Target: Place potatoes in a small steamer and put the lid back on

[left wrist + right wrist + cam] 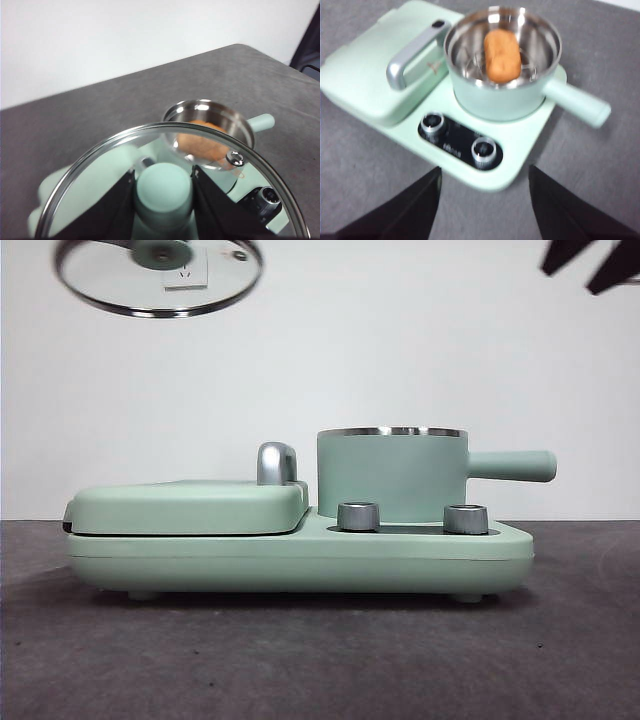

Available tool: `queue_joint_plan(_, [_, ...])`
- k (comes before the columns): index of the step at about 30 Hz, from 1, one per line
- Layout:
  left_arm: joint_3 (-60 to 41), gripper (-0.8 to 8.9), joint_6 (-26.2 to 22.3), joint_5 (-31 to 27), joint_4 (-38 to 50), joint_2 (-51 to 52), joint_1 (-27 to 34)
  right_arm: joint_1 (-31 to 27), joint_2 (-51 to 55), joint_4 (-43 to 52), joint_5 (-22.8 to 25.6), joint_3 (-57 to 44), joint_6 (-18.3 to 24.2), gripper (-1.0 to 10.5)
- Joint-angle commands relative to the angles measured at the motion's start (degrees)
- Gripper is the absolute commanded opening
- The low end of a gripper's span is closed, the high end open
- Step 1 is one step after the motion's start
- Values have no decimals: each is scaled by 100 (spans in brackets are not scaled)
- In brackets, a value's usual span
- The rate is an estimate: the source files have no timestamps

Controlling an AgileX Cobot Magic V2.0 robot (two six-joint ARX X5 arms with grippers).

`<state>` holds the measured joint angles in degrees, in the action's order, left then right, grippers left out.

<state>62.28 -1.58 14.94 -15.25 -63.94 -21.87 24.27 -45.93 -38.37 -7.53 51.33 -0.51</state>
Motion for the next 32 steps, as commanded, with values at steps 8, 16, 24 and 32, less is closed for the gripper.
queue_joint_plan(8, [516, 15, -299, 37, 621, -1145, -546, 24, 684, -553, 48, -162, -393, 265])
queue_joint_plan(16, [1744, 15, -538, 37, 586, -2455, -848, 24, 673, -809, 48, -162, -376, 265])
queue_joint_plan(24, [2653, 15, -942, 33, 699, -3497, -1147, 24, 673, -813, 44, -162, -356, 265])
queue_joint_plan(32, [3095, 15, -1244, -70, 1095, -4166, -1392, 24, 673, -887, 42, -162, -356, 265])
